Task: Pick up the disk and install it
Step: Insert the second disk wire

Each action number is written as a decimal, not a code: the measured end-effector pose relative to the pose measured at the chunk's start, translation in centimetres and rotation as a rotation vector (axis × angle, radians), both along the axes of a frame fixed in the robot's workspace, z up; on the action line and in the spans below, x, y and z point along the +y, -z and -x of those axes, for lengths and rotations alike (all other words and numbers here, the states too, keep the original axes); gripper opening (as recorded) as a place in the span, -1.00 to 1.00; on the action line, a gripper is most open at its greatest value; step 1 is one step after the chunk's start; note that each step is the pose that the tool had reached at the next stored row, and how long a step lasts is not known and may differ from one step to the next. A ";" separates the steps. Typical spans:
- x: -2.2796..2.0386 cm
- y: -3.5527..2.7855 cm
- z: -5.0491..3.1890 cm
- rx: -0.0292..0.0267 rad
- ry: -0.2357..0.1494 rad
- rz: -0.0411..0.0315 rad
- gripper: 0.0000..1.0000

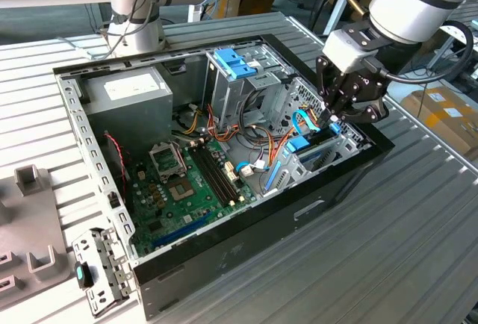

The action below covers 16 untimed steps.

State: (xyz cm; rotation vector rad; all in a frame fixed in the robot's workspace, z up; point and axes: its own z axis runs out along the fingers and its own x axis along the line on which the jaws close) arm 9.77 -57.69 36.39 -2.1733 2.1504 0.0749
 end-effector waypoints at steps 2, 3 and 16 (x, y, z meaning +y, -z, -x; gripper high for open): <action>0.00 0.00 0.00 0.0006 0.000 0.0000 -0.79; 0.00 0.00 0.00 0.0009 0.000 -0.0001 -0.79; 0.00 -1.98 0.00 0.0036 0.000 -0.0003 -0.79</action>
